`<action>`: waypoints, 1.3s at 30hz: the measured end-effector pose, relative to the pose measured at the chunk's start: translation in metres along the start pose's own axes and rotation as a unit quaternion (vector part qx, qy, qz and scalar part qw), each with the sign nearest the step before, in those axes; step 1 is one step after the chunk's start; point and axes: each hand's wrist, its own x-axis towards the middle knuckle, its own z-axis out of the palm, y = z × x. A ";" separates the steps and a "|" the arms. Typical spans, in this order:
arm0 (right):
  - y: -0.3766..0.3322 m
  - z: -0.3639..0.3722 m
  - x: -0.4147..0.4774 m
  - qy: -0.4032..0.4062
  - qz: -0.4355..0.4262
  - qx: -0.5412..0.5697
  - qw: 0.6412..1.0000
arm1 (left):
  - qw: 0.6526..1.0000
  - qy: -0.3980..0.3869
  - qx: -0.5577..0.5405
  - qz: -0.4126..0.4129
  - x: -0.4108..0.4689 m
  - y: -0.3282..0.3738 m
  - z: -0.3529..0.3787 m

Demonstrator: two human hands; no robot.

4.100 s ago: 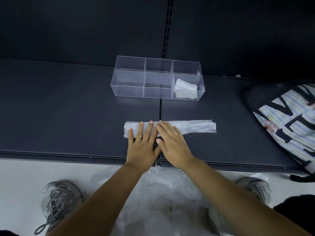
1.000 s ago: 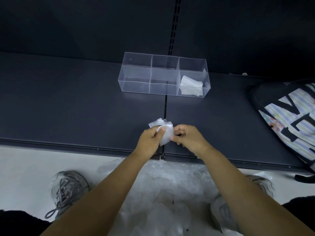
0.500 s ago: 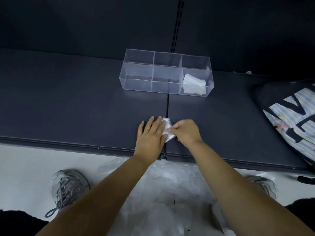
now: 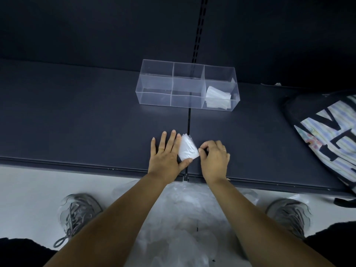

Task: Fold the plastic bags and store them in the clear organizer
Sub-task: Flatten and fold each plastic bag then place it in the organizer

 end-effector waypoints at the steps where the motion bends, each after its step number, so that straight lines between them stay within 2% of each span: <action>1: -0.003 0.002 -0.001 0.003 0.006 -0.005 1.000 | 1.000 -0.001 -0.001 -0.005 0.000 0.001 0.000; 7: -0.022 0.002 -0.004 -0.039 0.048 0.001 0.998 | 0.998 -0.017 -0.010 -0.066 -0.008 0.013 -0.001; 9: -0.028 -0.002 -0.002 -0.060 0.071 0.077 0.993 | 0.996 -0.019 -0.021 -0.083 -0.013 0.018 -0.001; 11: -0.032 -0.007 0.001 -0.099 0.095 0.167 0.976 | 0.991 -0.033 -0.090 -0.094 -0.015 0.019 -0.006; 14: -0.032 -0.028 0.009 -0.159 0.017 0.179 0.971 | 0.957 -0.033 -0.277 -0.083 -0.010 0.009 -0.029; 16: -0.033 -0.048 0.014 -0.213 -0.073 0.142 0.964 | 0.952 -0.022 -0.306 -0.001 -0.005 0.004 -0.051; 18: -0.034 -0.066 0.019 -0.251 -0.136 0.123 0.950 | 0.947 -0.066 -0.307 0.066 0.004 0.001 -0.071; 20: -0.035 -0.081 0.026 -0.263 -0.157 0.135 0.942 | 0.927 -0.110 -0.349 0.082 0.014 0.003 -0.085; 23: -0.029 -0.095 0.041 -0.260 -0.117 0.184 0.941 | 0.881 -0.111 -0.457 0.056 0.025 0.008 -0.093; 27: -0.018 -0.105 0.081 -0.218 -0.056 0.198 0.954 | 0.817 0.003 -0.577 -0.014 0.035 0.006 -0.091; 29: -0.014 -0.108 0.114 -0.165 -0.042 0.219 0.961 | 0.834 0.069 -0.544 -0.057 0.034 0.001 -0.082; 31: -0.012 -0.108 0.151 -0.106 -0.023 0.221 0.969 | 0.893 0.114 -0.428 -0.080 0.027 -0.003 -0.063; 33: -0.011 -0.105 0.184 -0.063 -0.011 0.183 0.981 | 0.951 0.100 -0.282 -0.078 0.013 -0.003 -0.038; 34: -0.009 -0.102 0.197 -0.057 -0.009 0.160 0.986 | 0.968 0.081 -0.224 -0.074 0.007 -0.002 -0.027; 37: -0.005 -0.088 0.221 -0.067 -0.007 0.031 0.997 | 0.993 0.072 -0.081 -0.053 -0.003 0.001 -0.006; 39: -0.007 -0.082 0.226 -0.058 -0.023 -0.060 0.996 | 0.995 0.075 -0.042 -0.056 -0.003 0.002 -0.003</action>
